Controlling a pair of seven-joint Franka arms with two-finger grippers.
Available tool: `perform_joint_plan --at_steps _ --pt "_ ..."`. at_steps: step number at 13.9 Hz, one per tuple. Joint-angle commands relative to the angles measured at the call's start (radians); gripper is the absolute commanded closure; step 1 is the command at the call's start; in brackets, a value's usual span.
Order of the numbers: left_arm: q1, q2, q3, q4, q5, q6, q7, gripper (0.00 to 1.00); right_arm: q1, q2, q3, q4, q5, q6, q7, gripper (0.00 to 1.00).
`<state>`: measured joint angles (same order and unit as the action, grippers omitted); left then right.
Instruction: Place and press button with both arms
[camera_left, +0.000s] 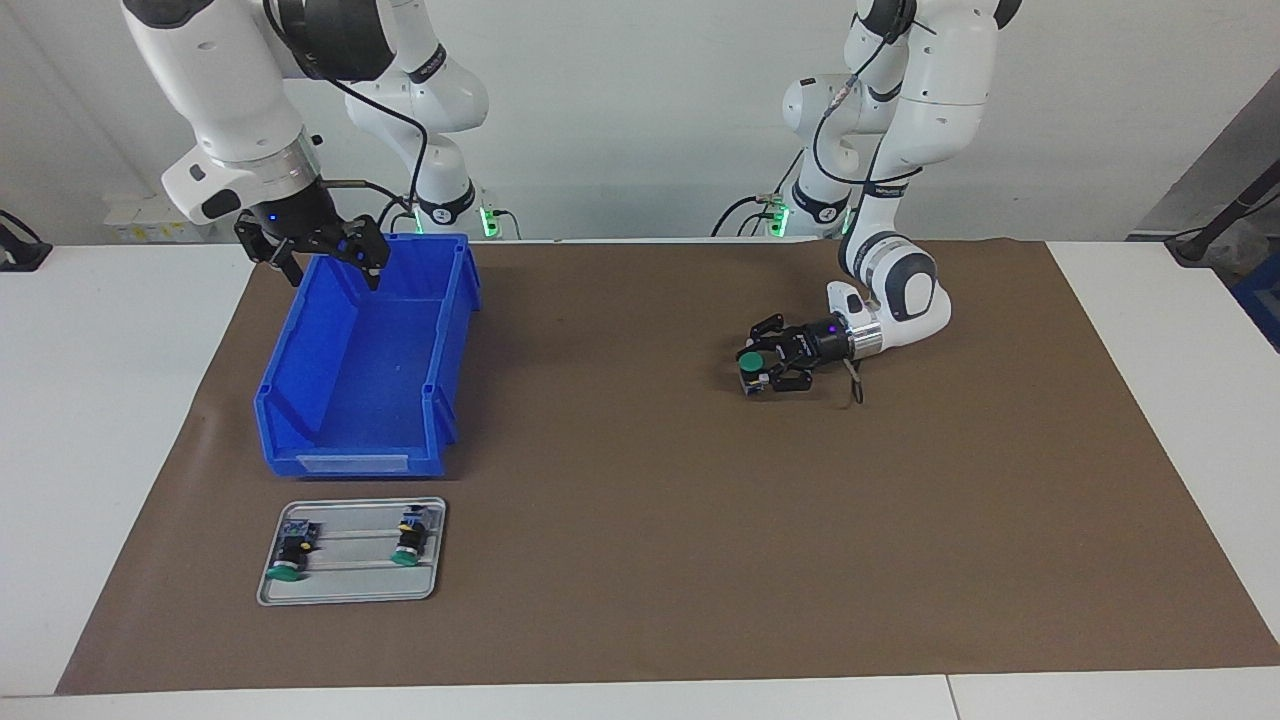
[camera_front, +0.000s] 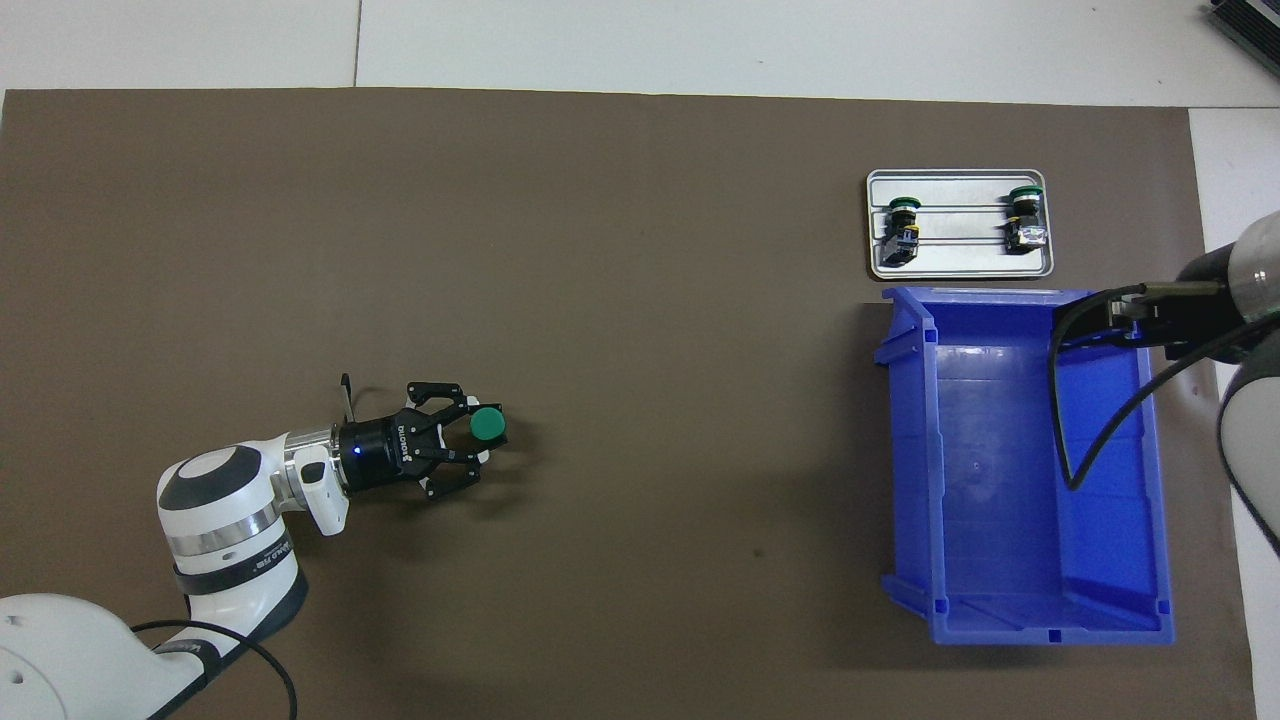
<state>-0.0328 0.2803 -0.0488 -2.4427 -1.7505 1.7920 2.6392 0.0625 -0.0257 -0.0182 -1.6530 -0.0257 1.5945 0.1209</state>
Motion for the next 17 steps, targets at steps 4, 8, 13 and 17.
perform_joint_plan --at_steps 4,8,13,17 --pt "0.005 0.007 -0.002 -0.019 -0.023 -0.013 0.031 0.55 0.0 0.003 0.0 0.005 0.013 -0.01 0.011 0.0" --pt "0.011 0.008 0.0 -0.022 -0.023 -0.01 0.031 0.42 0.0 0.003 0.0 0.005 0.013 -0.01 0.011 0.0" --pt "0.014 0.008 0.0 -0.022 -0.023 0.0 0.031 0.24 0.0 0.003 0.0 0.005 0.013 -0.01 0.011 0.0" --pt "0.021 0.01 0.001 -0.024 -0.021 0.013 0.031 0.09 0.0 0.003 0.0 0.005 0.013 -0.01 0.011 0.0"
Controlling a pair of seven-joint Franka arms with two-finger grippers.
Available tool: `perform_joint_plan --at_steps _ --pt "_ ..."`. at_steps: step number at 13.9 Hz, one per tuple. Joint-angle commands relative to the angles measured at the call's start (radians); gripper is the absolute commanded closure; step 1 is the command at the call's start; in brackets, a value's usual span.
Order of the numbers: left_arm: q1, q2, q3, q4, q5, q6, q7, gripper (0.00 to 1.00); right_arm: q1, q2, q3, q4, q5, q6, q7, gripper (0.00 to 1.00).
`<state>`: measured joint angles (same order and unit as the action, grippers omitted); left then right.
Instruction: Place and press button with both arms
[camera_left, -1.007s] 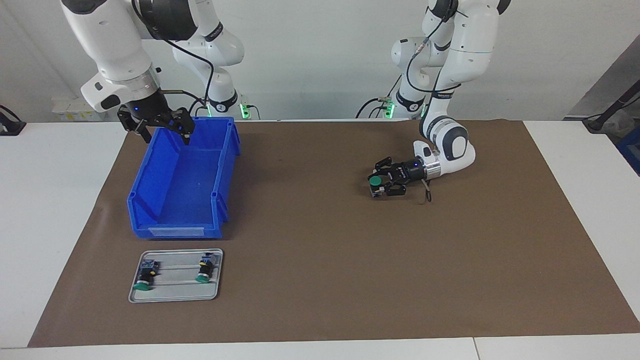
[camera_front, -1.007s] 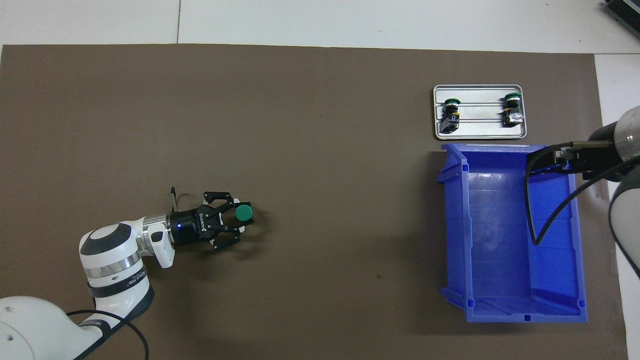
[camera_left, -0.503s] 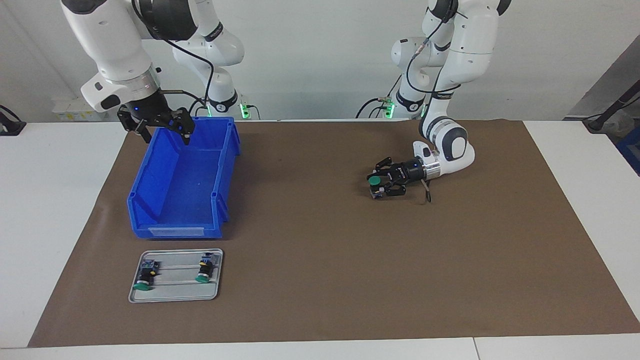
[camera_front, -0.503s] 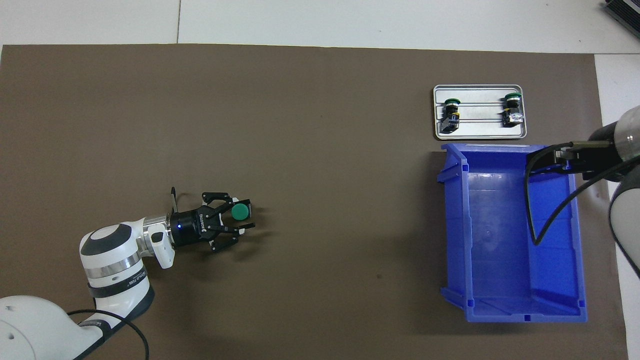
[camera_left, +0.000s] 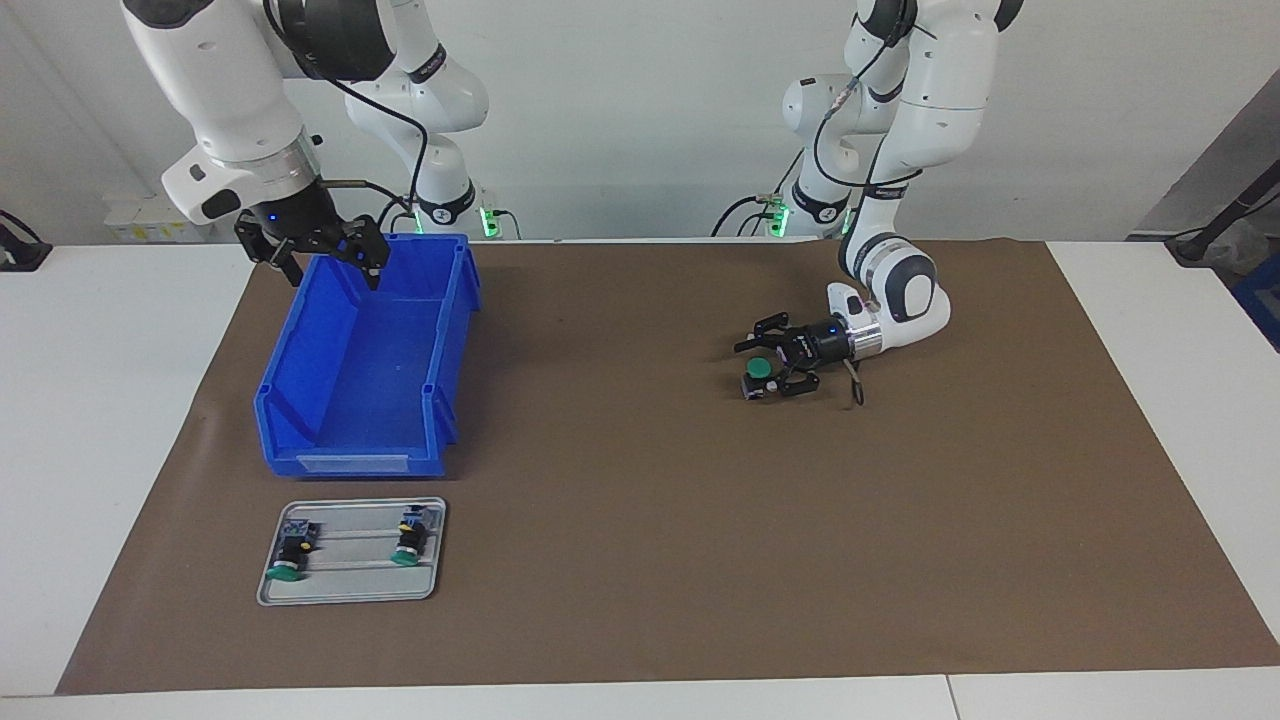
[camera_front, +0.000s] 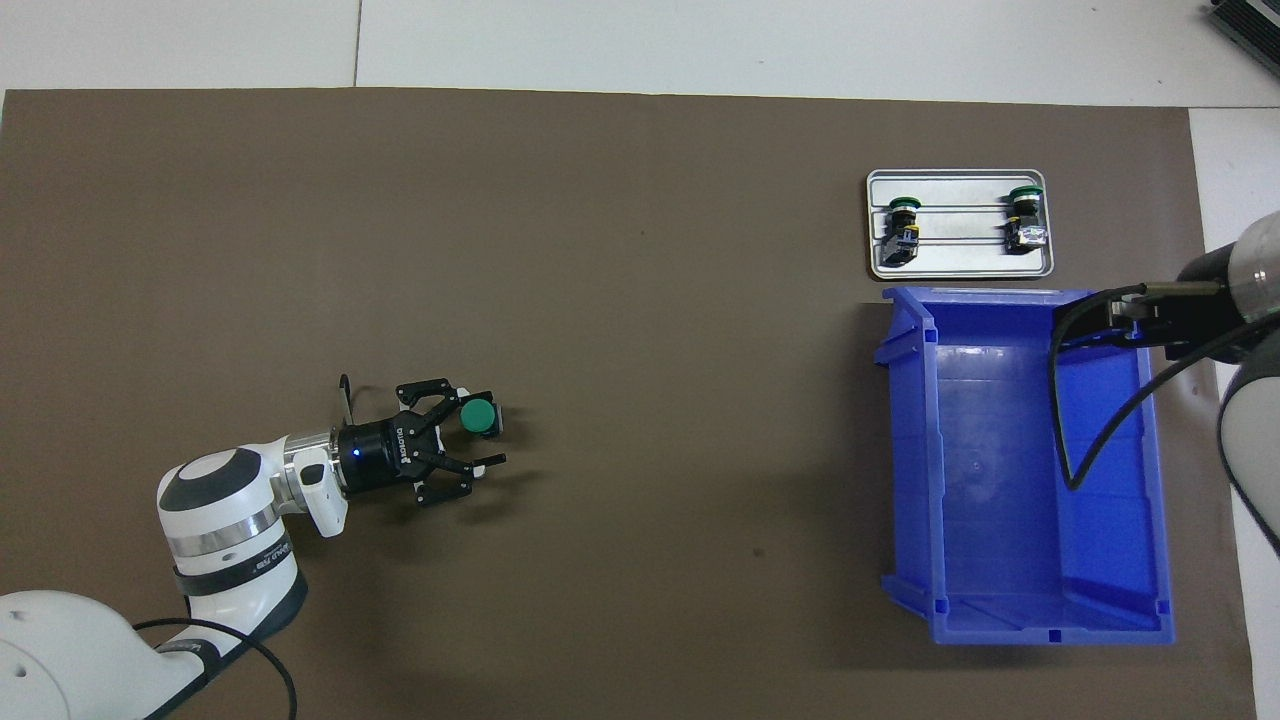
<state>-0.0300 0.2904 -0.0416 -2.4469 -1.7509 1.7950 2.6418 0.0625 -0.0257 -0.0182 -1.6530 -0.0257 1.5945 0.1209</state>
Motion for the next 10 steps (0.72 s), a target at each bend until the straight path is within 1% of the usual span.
perform_joint_plan --at_steps 1,3,7,10 --pt "0.016 -0.001 -0.006 -0.023 -0.021 0.023 0.029 0.08 0.0 0.003 0.0 0.005 0.013 -0.01 0.011 0.0" --pt "0.016 -0.001 -0.006 -0.027 -0.021 0.024 0.029 0.01 0.0 0.003 0.0 0.005 0.013 -0.01 0.011 0.0" --pt "0.022 -0.005 -0.006 -0.046 -0.018 0.021 0.029 0.01 0.0 0.003 0.0 0.005 0.013 -0.01 0.011 0.0" --pt "0.067 -0.007 -0.004 -0.046 0.007 0.009 0.03 0.02 0.0 0.003 0.0 0.005 0.013 -0.01 0.011 0.0"
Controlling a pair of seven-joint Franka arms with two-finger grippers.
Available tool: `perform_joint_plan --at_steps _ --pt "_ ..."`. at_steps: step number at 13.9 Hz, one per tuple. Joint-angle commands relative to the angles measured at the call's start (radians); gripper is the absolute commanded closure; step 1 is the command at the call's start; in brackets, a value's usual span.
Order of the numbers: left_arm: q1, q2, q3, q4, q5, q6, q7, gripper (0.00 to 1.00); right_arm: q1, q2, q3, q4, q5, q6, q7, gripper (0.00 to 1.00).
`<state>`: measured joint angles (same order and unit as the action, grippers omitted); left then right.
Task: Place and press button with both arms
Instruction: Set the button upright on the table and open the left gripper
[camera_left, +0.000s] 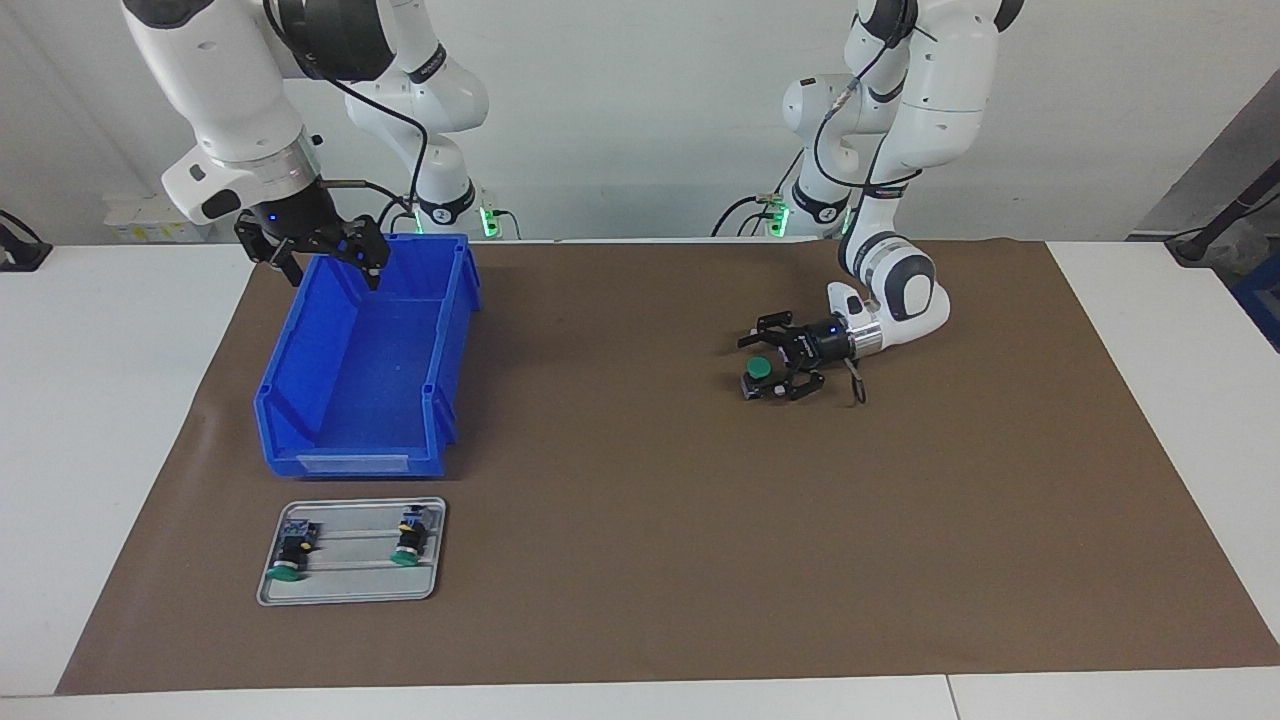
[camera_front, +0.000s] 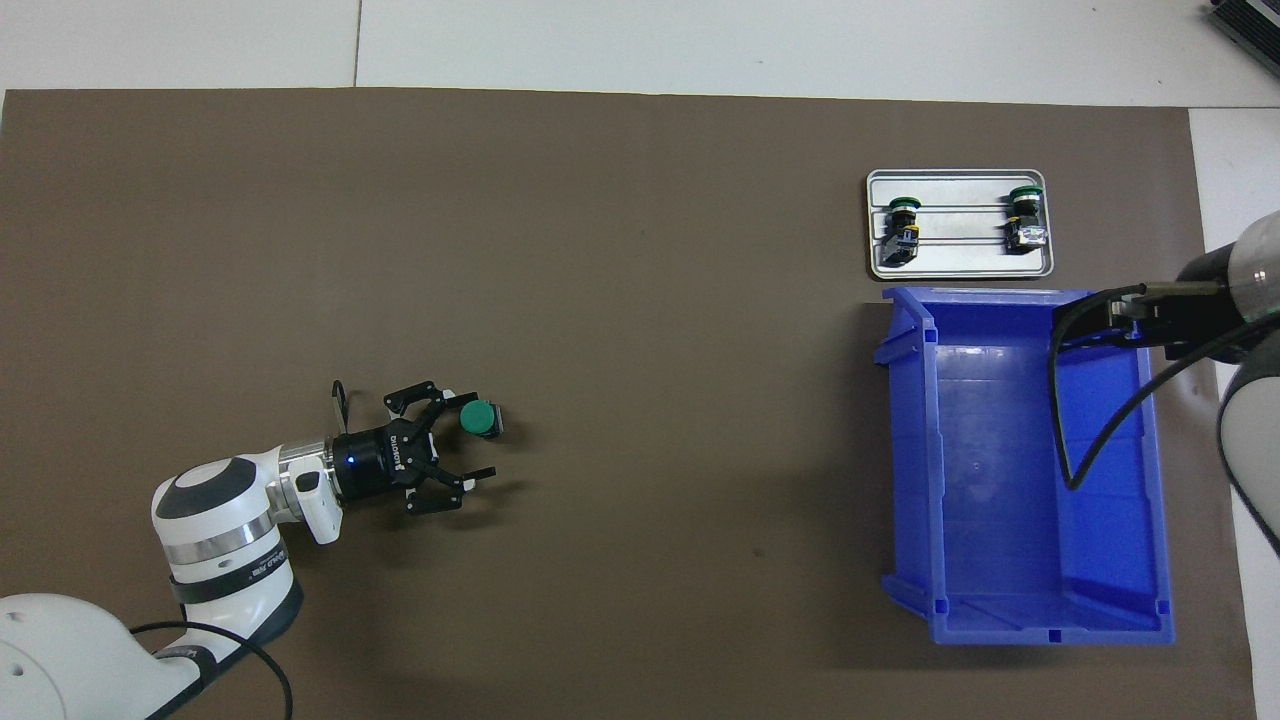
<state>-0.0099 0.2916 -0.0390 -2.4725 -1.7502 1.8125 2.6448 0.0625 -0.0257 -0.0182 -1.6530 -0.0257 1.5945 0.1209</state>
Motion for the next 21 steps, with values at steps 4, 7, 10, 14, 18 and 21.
perform_joint_plan --at_steps 4,7,10,14,18,21 --pt "0.151 -0.008 -0.006 0.012 0.135 -0.01 0.017 0.07 0.0 0.003 0.0 0.005 0.013 -0.01 0.011 0.0" --pt "0.205 -0.015 -0.006 0.038 0.136 -0.009 -0.012 0.19 0.0 0.003 0.0 0.005 0.013 -0.01 0.011 0.0" --pt "0.246 -0.046 -0.006 0.088 0.136 -0.007 -0.174 0.23 0.0 0.003 0.0 0.005 0.013 -0.01 0.011 0.0" --pt "0.242 -0.055 -0.006 0.249 0.139 -0.007 -0.501 0.29 0.0 0.003 0.0 0.005 0.013 -0.01 0.011 0.0" --pt "0.226 -0.083 -0.01 0.441 0.413 0.019 -0.971 0.29 0.0 0.003 0.0 0.005 0.013 -0.01 0.011 0.0" --pt "0.177 -0.138 -0.015 0.576 0.712 0.021 -1.34 0.3 0.0 0.003 0.001 0.005 0.013 -0.01 0.011 0.0"
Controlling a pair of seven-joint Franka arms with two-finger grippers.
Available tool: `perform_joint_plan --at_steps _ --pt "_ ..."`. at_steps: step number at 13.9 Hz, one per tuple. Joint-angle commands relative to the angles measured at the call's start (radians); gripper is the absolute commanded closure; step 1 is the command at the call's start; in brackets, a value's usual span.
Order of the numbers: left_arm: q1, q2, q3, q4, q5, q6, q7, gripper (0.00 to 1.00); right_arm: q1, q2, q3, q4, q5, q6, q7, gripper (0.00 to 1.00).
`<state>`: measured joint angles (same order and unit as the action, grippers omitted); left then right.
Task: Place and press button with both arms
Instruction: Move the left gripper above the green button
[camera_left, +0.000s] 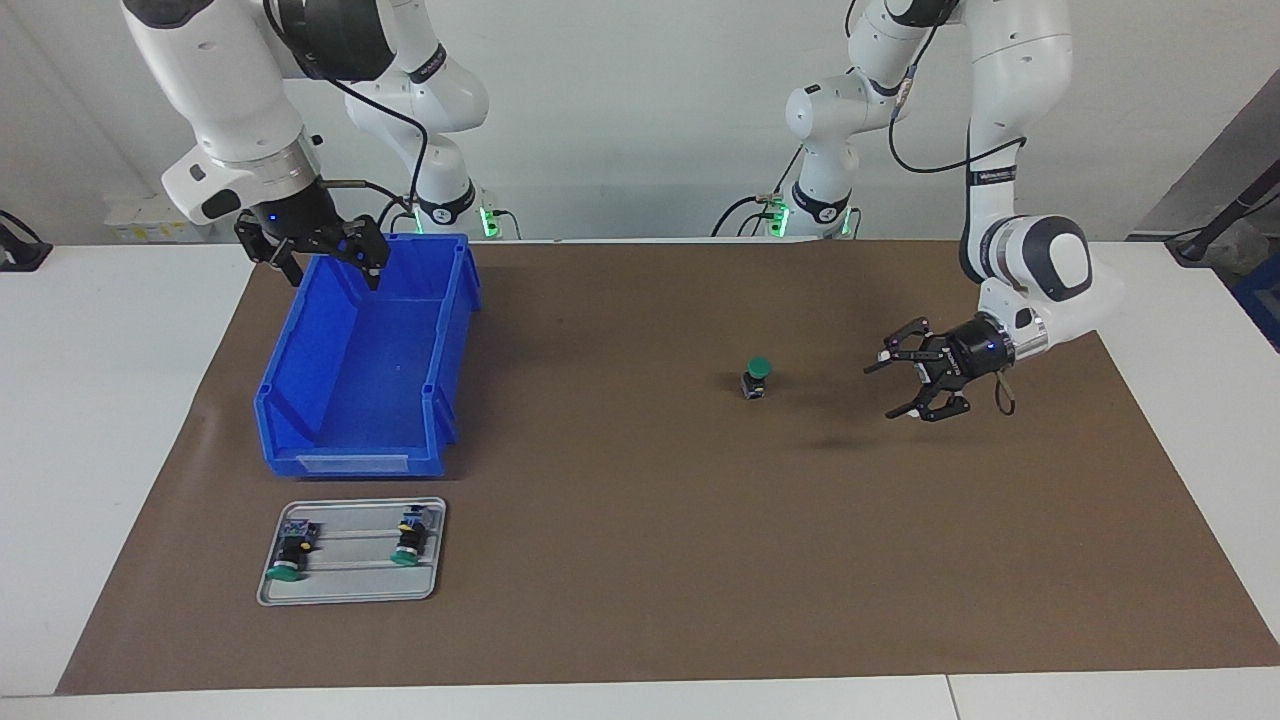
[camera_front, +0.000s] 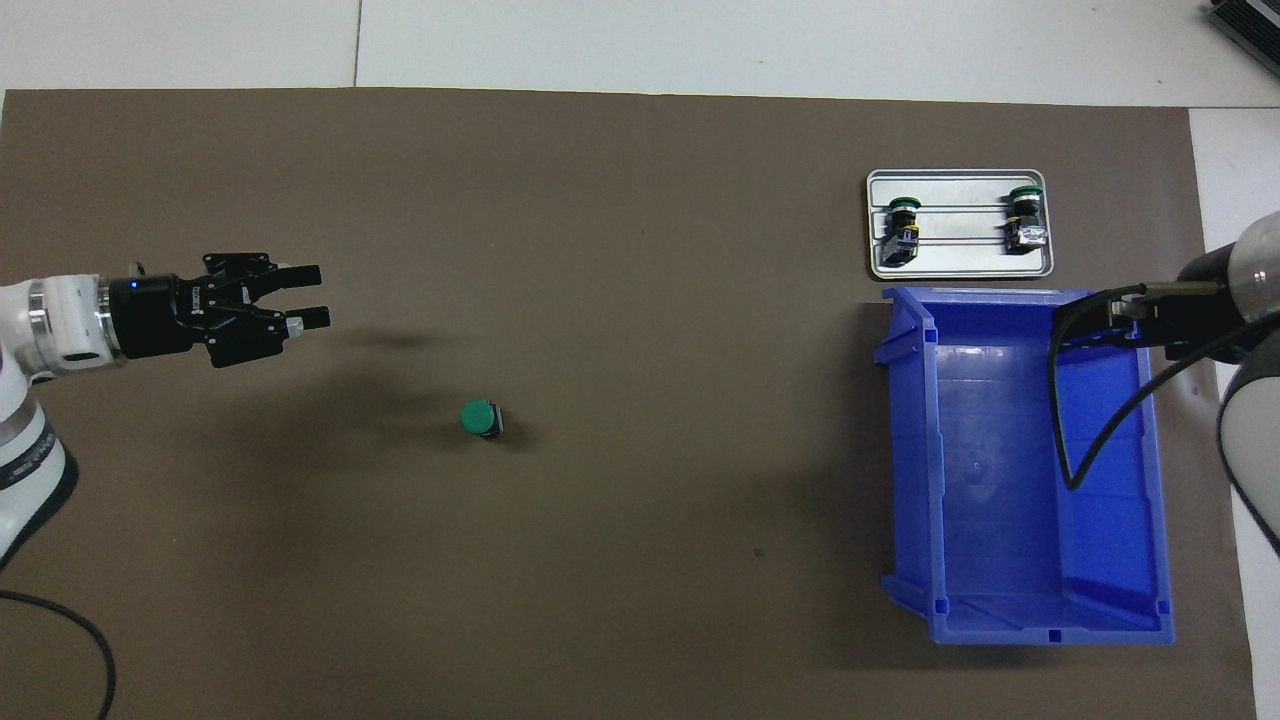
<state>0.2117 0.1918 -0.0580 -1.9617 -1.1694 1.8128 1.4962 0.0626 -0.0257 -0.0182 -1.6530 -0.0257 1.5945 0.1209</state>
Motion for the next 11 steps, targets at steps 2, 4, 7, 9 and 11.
perform_joint_plan --at_steps 2,4,7,9,11 --pt "-0.078 -0.089 0.003 0.095 0.287 0.013 -0.368 0.3 0.0 0.003 0.0 0.005 0.013 -0.01 0.011 0.0" --pt "-0.126 -0.135 0.003 0.11 0.449 0.01 -0.553 0.4 0.0 0.003 0.0 0.005 0.013 -0.01 0.011 0.0" --pt "-0.208 -0.19 0.001 0.107 0.673 0.016 -0.843 0.51 0.0 0.003 0.0 0.005 0.013 -0.01 0.011 0.0" --pt "-0.271 -0.206 0.001 0.1 0.767 0.022 -1.043 0.53 0.0 0.003 0.0 0.005 0.013 -0.01 0.011 0.0" --pt "-0.356 -0.207 0.001 0.095 0.871 0.046 -1.256 0.71 0.0 0.003 0.0 0.005 0.013 -0.01 0.011 0.0"
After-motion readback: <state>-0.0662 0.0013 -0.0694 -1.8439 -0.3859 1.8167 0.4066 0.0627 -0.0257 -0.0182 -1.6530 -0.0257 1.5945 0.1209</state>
